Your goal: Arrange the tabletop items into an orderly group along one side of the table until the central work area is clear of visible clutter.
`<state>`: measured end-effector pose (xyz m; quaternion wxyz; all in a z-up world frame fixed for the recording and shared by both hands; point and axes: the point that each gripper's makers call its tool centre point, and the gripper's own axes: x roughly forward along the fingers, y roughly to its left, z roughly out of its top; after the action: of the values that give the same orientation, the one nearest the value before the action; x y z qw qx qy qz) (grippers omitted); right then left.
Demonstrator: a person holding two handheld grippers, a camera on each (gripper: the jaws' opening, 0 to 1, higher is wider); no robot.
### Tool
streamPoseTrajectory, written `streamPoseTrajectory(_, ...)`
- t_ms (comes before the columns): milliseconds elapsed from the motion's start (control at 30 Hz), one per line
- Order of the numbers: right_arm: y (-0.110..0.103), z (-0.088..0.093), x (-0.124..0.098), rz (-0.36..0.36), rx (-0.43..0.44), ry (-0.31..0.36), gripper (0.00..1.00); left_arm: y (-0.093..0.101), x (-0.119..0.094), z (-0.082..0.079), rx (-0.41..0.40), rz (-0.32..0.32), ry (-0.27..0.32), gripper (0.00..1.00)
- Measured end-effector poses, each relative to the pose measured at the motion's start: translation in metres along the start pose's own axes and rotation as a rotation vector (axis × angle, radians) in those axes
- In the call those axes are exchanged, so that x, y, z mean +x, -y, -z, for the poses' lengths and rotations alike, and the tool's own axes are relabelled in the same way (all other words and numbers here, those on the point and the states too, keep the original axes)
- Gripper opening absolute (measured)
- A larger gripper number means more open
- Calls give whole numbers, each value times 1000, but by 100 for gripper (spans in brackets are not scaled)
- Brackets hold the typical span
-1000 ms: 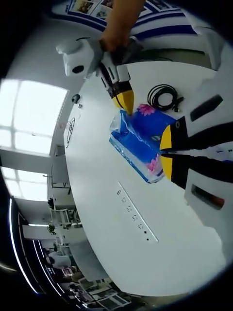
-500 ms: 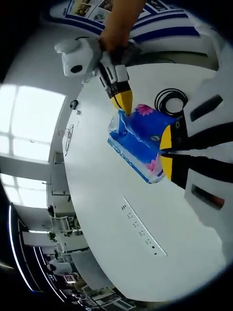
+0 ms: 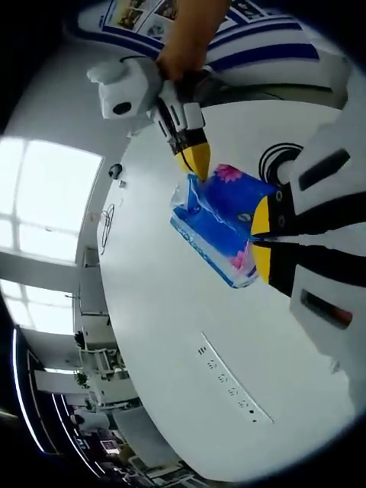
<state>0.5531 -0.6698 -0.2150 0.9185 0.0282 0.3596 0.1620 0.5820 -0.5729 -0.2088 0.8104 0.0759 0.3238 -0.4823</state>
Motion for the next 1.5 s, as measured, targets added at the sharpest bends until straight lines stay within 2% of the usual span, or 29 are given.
streamPoseTrajectory(400, 34, 20, -1, 33, 26, -24, 0, 16, 38, 4, -9, 30, -22, 0)
streamPoseTrajectory(800, 57, 40, 15, 42, 45, -58, 0, 17, 70, 18, -21, 36, -52, 0)
streamPoseTrajectory(1500, 73, 73, 40, 36, 81, -119, 0, 12, 102, 53, -58, 44, -105, 0)
